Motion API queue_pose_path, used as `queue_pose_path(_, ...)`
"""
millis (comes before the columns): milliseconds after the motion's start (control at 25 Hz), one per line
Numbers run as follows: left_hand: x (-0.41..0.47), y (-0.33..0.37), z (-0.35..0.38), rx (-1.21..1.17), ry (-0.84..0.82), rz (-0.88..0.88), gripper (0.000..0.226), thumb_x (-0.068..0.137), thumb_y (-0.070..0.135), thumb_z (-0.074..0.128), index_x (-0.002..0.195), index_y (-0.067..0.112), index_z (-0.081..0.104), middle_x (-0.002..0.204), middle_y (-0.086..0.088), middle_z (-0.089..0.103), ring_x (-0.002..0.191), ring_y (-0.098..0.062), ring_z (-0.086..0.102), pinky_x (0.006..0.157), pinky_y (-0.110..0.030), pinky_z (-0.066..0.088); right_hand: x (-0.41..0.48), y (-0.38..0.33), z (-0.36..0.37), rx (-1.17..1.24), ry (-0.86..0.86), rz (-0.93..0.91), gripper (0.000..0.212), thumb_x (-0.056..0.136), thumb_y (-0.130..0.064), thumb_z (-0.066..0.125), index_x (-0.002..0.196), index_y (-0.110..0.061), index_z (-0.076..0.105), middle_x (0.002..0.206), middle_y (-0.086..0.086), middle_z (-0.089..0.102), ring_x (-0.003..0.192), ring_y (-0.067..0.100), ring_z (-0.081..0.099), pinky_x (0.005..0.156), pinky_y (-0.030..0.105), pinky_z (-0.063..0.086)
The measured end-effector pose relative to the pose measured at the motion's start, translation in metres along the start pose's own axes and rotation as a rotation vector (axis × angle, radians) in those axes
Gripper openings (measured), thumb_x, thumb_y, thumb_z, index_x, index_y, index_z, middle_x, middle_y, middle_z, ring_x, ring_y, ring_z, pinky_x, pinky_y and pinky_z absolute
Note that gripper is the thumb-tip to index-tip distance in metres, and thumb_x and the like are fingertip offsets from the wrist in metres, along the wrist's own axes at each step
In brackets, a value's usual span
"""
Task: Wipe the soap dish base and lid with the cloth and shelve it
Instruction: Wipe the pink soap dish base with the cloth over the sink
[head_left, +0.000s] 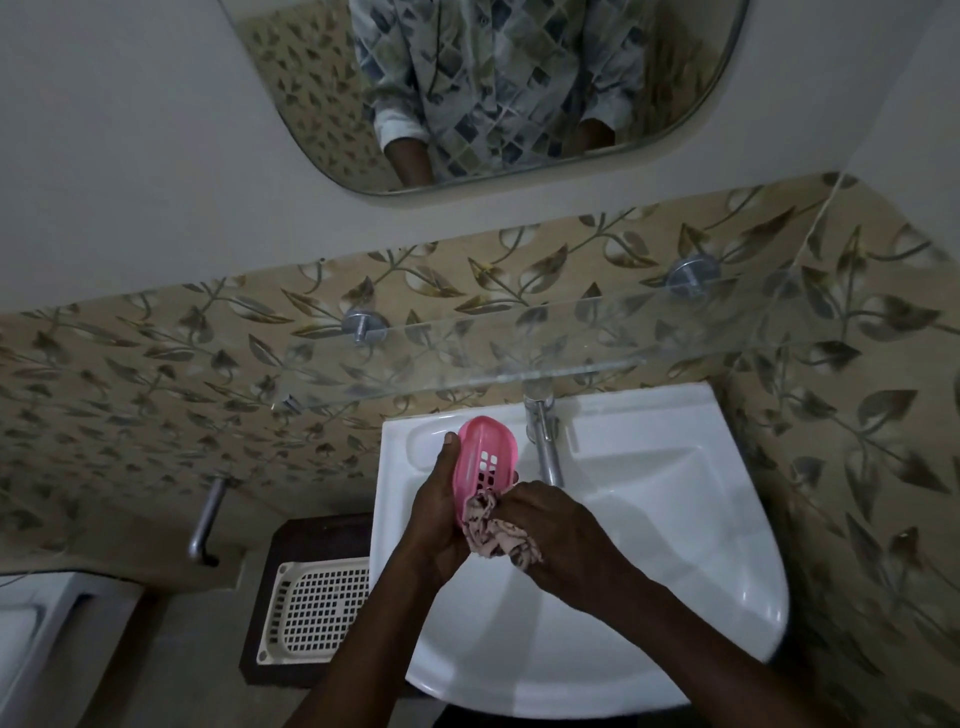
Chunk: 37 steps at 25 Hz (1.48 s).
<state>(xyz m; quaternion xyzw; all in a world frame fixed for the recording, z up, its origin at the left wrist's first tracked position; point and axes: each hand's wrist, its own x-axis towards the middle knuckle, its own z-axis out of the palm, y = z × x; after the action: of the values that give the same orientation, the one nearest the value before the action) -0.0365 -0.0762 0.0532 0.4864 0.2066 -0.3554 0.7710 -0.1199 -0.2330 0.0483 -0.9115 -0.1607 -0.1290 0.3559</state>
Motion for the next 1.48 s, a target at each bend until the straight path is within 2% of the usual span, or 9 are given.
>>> queue_pose_path(240, 0.007, 0.001, 0.002, -0.071, -0.051, -0.04, 0.076, 0.086, 0.06, 0.054, 0.135, 0.002, 0.054, 0.112, -0.025, 0.068, 0.1, -0.035, 0.067, 0.081, -0.044, 0.06, 0.004, 0.0, 0.01, -0.06, 0.075, -0.047, 0.05, 0.068, -0.001, 0.073, 0.117, -0.011, 0.069, 0.105, 0.008, 0.071, 0.088, 0.028, 0.066, 0.077, 0.035, 0.057)
queue_pose_path(480, 0.009, 0.015, -0.012, -0.056, -0.167, -0.251, 0.068, 0.09, 0.055, 0.052, 0.135, 0.004, 0.057, 0.13, -0.025, 0.061, 0.108, -0.039, 0.062, 0.092, -0.049, 0.05, -0.005, 0.023, 0.007, -0.122, 0.142, -0.275, 0.021, 0.088, -0.001, 0.061, 0.102, -0.007, 0.076, 0.106, 0.01, 0.073, 0.104, 0.024, 0.063, 0.097, 0.038, 0.051)
queue_pose_path(720, 0.004, 0.014, -0.015, -0.063, -0.249, -0.296, 0.067, 0.095, 0.054, 0.046, 0.138, 0.003, 0.054, 0.117, -0.024, 0.066, 0.099, -0.035, 0.064, 0.088, -0.044, 0.052, 0.012, 0.027, 0.0, -0.158, 0.128, -0.403, 0.021, 0.083, 0.007, 0.066, 0.098, -0.005, 0.075, 0.108, 0.013, 0.073, 0.111, 0.026, 0.063, 0.098, 0.039, 0.051)
queue_pose_path(840, 0.006, 0.017, -0.015, -0.045, -0.267, -0.258, 0.062, 0.097, 0.053, 0.044, 0.133, 0.004, 0.059, 0.118, -0.022, 0.068, 0.103, -0.035, 0.063, 0.092, -0.047, 0.049, 0.02, 0.014, 0.007, -0.108, 0.231, -0.24, 0.039, 0.064, 0.014, 0.078, 0.1, -0.002, 0.076, 0.104, 0.015, 0.075, 0.105, 0.023, 0.062, 0.087, 0.041, 0.058)
queue_pose_path(960, 0.004, 0.013, -0.024, 0.0, -0.309, -0.255, 0.06, 0.093, 0.052, 0.047, 0.119, 0.002, 0.069, 0.109, -0.02, 0.072, 0.095, -0.032, 0.07, 0.086, -0.041, 0.056, 0.017, 0.007, 0.017, -0.141, 0.139, -0.367, 0.045, 0.07, 0.012, 0.062, 0.111, -0.004, 0.074, 0.111, 0.014, 0.073, 0.108, 0.027, 0.063, 0.094, 0.04, 0.054)
queue_pose_path(1080, 0.006, 0.01, -0.032, 0.038, -0.331, -0.253, 0.053, 0.086, 0.05, 0.054, 0.114, 0.009, 0.074, 0.109, -0.017, 0.073, 0.09, -0.031, 0.071, 0.084, -0.042, 0.055, 0.022, -0.002, 0.023, -0.141, 0.198, -0.256, 0.043, 0.064, 0.016, 0.067, 0.104, 0.001, 0.076, 0.107, 0.021, 0.073, 0.101, 0.037, 0.07, 0.087, 0.053, 0.058)
queue_pose_path(1240, 0.001, 0.006, -0.038, 0.023, -0.339, -0.286, 0.053, 0.09, 0.049, 0.052, 0.107, 0.004, 0.075, 0.103, -0.016, 0.074, 0.089, -0.029, 0.071, 0.085, -0.038, 0.055, 0.018, -0.013, 0.024, -0.112, 0.099, -0.398, 0.032, 0.073, 0.013, 0.061, 0.099, 0.002, 0.077, 0.107, 0.024, 0.072, 0.101, 0.039, 0.07, 0.087, 0.05, 0.057)
queue_pose_path(1360, -0.004, 0.006, -0.033, 0.068, -0.342, -0.282, 0.046, 0.082, 0.043, 0.063, 0.106, 0.006, 0.076, 0.106, -0.016, 0.073, 0.086, -0.032, 0.072, 0.08, -0.041, 0.057, 0.021, -0.018, 0.016, -0.084, 0.223, -0.171, 0.029, 0.072, 0.015, 0.072, 0.1, 0.007, 0.075, 0.106, 0.025, 0.073, 0.098, 0.042, 0.071, 0.081, 0.06, 0.057)
queue_pose_path(1480, -0.01, 0.009, -0.026, 0.048, -0.377, -0.293, 0.042, 0.08, 0.034, 0.068, 0.108, 0.002, 0.072, 0.101, -0.015, 0.074, 0.088, -0.03, 0.071, 0.086, -0.038, 0.054, 0.023, -0.018, 0.018, -0.116, 0.164, -0.412, 0.018, 0.09, 0.009, 0.06, 0.1, 0.007, 0.074, 0.104, 0.023, 0.074, 0.097, 0.038, 0.072, 0.085, 0.051, 0.059)
